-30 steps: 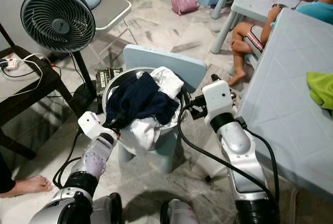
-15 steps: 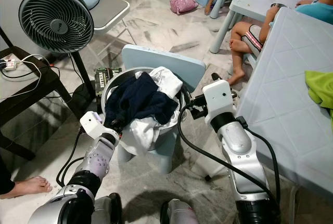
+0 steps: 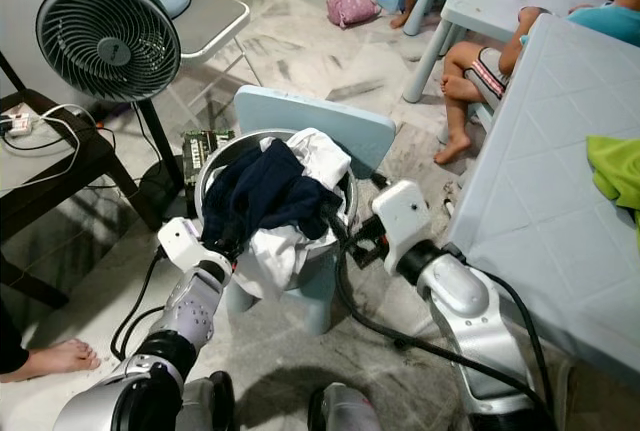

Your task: Hang hanger

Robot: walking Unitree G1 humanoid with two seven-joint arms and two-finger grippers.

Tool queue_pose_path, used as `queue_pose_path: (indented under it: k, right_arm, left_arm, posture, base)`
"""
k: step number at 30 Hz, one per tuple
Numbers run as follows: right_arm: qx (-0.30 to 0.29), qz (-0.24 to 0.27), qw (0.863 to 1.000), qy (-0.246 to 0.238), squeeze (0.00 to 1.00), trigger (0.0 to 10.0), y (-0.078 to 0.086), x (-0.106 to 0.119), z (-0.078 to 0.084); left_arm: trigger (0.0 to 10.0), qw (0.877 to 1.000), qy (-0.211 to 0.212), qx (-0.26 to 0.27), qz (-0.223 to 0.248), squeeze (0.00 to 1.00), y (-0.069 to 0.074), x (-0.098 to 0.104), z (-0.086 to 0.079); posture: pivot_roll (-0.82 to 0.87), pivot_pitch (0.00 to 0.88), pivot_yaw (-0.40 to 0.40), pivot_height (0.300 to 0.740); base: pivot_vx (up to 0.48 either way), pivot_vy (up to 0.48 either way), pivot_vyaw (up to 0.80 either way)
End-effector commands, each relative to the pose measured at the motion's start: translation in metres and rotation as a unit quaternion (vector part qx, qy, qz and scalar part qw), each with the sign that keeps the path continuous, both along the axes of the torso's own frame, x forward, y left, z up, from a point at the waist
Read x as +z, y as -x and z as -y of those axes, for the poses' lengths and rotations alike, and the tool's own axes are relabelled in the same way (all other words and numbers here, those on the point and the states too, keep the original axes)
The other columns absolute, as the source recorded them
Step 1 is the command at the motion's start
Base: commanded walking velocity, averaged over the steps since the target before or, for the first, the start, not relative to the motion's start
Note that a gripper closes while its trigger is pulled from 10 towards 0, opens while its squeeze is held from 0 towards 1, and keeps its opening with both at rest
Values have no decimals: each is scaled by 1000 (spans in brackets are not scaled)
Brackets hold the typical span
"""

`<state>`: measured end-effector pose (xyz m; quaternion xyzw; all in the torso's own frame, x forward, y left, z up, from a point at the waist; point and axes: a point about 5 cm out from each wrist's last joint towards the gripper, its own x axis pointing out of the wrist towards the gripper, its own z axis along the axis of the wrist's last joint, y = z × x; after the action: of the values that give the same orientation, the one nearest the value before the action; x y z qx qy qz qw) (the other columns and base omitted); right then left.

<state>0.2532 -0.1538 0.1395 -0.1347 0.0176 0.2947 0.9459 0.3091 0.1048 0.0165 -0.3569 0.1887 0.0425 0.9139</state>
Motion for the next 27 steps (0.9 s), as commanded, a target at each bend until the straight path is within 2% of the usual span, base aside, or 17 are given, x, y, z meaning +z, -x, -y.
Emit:
queue_pose_path:
  k: [1,11,23,27]
  right_arm:
    - [12,5,1000,10,0,10000,4,3,-1]
    - [26,-2,1000,15,0,10000,7,2,-2]
    - [25,-2,1000,13,0,10000,6,1,-4]
    - [58,-22,998,-5,0,10000,5,-7,-10]
  left_arm:
    - [0,1000,-8,-13,-1,0,0,-1,4]
    - [0,1000,-13,-11,1,0,1,-1,3]
    - [0,999,-37,-8,15,0,-3,3,1]
    - [0,999,-46,-7,26,0,-8,9,2]
  posture:
    - [-193,166,-59,740]
    - [-190,171,-62,740]
    - [-178,164,-58,740]
    - [-151,145,-48,740]
  base:
    - [0,0,0]
    - [0,0,0]
    - [0,0,0]
    - [0,0,0]
